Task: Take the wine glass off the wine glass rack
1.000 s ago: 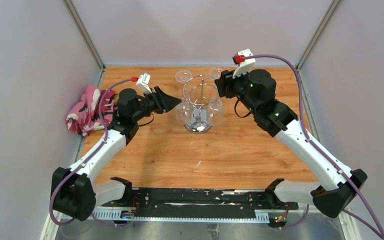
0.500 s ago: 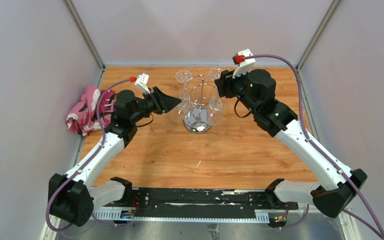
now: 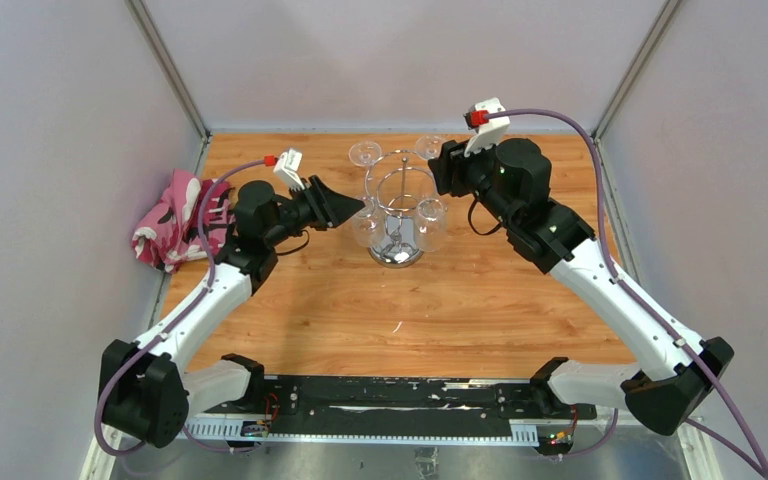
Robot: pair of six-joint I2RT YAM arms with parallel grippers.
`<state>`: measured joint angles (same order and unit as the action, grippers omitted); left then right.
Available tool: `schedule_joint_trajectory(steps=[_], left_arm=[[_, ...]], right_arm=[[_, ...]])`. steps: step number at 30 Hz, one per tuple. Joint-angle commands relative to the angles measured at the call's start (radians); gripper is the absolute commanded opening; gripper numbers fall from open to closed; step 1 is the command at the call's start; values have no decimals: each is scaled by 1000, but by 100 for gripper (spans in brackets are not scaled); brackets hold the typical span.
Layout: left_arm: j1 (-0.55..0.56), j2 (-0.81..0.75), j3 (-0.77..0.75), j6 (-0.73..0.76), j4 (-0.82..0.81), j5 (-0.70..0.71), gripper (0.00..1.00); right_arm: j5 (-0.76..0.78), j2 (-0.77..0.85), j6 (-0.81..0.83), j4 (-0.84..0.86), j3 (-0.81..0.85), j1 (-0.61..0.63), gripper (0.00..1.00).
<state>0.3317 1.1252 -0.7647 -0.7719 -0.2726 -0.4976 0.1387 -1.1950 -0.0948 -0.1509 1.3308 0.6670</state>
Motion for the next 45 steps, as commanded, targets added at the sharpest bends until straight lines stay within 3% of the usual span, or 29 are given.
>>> schedule_joint_trajectory(steps=[1,17,45], left_arm=[[12,-29,23,12,-19,19,45],[12,-147,-19,86,215,159,49],[50,-35,-46,47,161,131,50]], right_arm=[[-16,-12,-12,3,-6,-10,52],[-36,-12,-20,13,-6,-11,52],[-22,10,-19,14,-13,-11,53]])
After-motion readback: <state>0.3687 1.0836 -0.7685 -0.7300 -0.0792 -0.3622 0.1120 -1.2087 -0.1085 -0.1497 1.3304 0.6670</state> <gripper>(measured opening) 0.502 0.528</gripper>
